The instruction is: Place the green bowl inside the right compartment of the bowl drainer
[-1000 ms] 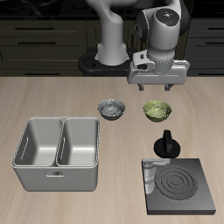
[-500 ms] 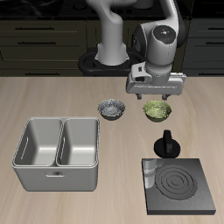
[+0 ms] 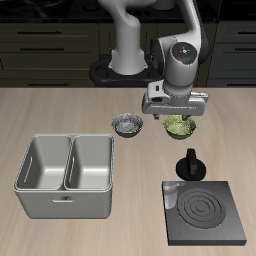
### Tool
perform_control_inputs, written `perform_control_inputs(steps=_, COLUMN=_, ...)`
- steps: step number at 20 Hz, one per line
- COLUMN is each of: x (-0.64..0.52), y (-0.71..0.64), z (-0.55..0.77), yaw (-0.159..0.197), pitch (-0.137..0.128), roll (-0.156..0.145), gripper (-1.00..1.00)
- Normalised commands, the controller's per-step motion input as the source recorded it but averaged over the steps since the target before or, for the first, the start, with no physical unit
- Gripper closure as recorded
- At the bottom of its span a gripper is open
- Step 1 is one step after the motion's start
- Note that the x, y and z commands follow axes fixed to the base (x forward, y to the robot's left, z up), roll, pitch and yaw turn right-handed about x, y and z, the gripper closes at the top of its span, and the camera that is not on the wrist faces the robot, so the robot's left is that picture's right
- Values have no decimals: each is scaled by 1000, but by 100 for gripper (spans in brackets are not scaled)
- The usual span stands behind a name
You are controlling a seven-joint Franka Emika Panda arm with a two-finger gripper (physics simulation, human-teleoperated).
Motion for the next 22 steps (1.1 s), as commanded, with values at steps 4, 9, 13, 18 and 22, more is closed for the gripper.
perform_control_inputs(steps=4, x=-55, y=-41, z=-208, yaw=-6, pitch=42, roll=1, gripper=-100)
perform_control_inputs(steps=9, x=-25, y=-42, z=-235, yaw=2, pitch=29, roll=-8, gripper=-100)
perform_control_inputs(steps=13, x=-7, y=-39, z=-202, yaw=3, pitch=28, roll=-4, gripper=-100)
perform_control_inputs(steps=18, x=-28, y=-25, z=-208, yaw=3, pitch=36, roll=-3, gripper=-100)
perform_control_inputs(steps=22, x=-50, y=76, z=-204, yaw=-8, pitch=21, roll=57, gripper=-100)
